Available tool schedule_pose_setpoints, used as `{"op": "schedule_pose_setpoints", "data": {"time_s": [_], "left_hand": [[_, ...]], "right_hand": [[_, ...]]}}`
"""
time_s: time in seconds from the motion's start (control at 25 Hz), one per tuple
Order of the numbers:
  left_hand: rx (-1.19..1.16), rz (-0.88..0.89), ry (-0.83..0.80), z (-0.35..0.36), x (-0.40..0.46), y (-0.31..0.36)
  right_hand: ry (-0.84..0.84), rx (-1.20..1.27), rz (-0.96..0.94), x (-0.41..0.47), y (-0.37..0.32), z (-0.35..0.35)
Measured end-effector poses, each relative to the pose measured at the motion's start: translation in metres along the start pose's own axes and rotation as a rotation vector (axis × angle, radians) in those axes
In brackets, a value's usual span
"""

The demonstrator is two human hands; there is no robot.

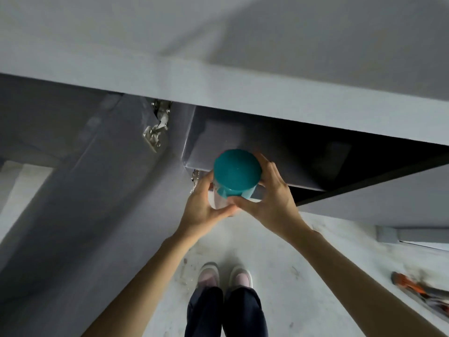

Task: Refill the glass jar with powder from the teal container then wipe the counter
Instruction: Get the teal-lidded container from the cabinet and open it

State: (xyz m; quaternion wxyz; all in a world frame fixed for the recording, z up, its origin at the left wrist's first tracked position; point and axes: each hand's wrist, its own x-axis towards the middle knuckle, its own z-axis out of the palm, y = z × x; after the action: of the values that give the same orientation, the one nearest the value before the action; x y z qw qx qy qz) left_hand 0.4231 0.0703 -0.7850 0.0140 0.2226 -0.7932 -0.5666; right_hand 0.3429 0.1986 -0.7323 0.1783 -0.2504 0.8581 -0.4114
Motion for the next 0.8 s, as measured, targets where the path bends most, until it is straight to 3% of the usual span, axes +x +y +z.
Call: {"op": "schedule_pose_setpoints", "data": {"time_s": [0.24, 0.48, 0.8], "left_hand": [[-0.096, -0.024, 0.006, -0.009, -0.064, 0.061], [-0.071, 0.108, 0.076, -0.033, -0.095, 0.138], [-0.067, 0.307, 0.046, -0.076, -0.096, 0.221]], "right_hand": [[0.027, 0.081, -0.042, -0.055, -0.055, -0.04], [0.074, 0.1, -0.095, -0.08, -0.116, -0.093], [0.2, 0.166, -0.177, -0.086, -0.197, -0.144]]}}
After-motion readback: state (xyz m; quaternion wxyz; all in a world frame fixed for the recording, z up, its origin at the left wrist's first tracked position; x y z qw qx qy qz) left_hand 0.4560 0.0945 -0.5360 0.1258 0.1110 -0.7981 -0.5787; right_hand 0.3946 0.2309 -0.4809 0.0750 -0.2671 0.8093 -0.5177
